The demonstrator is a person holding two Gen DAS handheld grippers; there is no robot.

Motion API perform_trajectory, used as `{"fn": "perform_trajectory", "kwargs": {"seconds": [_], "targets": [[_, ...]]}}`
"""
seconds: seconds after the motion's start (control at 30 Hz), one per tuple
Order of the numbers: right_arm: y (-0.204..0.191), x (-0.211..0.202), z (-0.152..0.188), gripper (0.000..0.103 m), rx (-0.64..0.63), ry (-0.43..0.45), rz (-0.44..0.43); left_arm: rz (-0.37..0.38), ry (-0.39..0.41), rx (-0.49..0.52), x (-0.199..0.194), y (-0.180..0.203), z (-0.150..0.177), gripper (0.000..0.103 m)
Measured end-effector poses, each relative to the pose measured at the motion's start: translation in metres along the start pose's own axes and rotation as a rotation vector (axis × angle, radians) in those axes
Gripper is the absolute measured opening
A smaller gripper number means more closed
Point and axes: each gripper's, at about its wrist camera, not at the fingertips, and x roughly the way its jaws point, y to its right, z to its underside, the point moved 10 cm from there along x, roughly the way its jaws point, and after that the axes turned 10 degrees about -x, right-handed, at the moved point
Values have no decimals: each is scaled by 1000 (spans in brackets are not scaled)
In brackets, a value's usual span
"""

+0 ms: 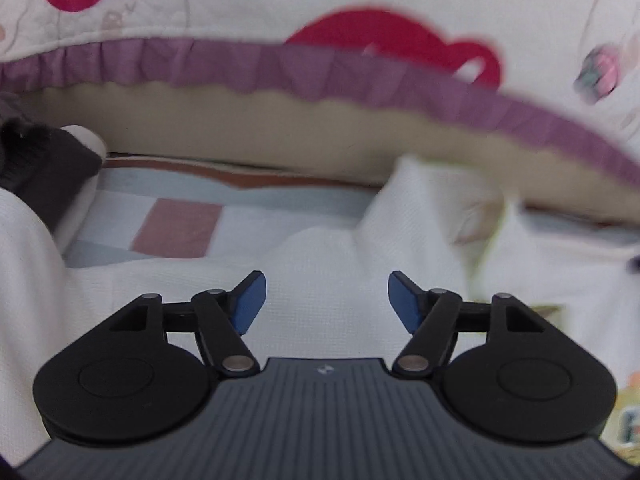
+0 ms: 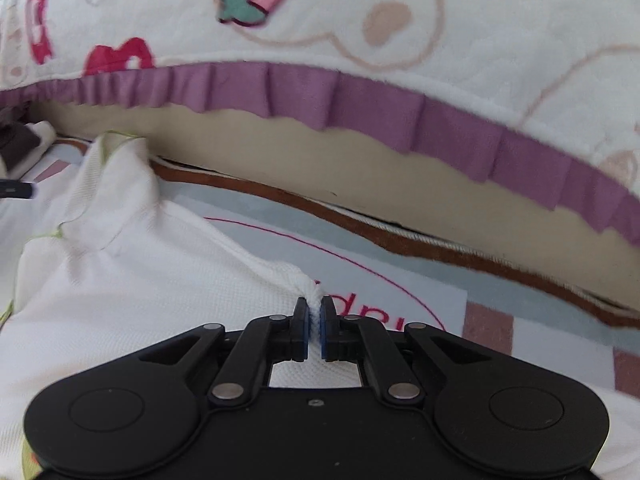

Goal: Fold clothes

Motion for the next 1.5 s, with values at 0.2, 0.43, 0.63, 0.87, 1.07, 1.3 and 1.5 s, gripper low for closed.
{"fn": "perform_trajectory", "kwargs": {"seconds": [0.2,0.43,0.63,0.87,1.07,1.3,1.5], "targets": [[-1,8,-7,5,30,10,37,-22,-29,-66,28,1,3,74],[4,-8,-18,4,138,154,94,6,175,-7,10,11,-28,0],[6,22,-5,6,117,67,184,-76,174,-71,24,-4,-37,5],[22,-3,2,32,237,129,137,96,227,-96,-6,32,-53,46],[60,-66,57,37,592,117,174,400,-6,-94,3,120,-36,65],[42,-89,131,43,655,47,151,307,-127,-27,45,155,-3,4],[39,-90,139,43,585,30,192,98,119,-51,28,127,-44,9]]}}
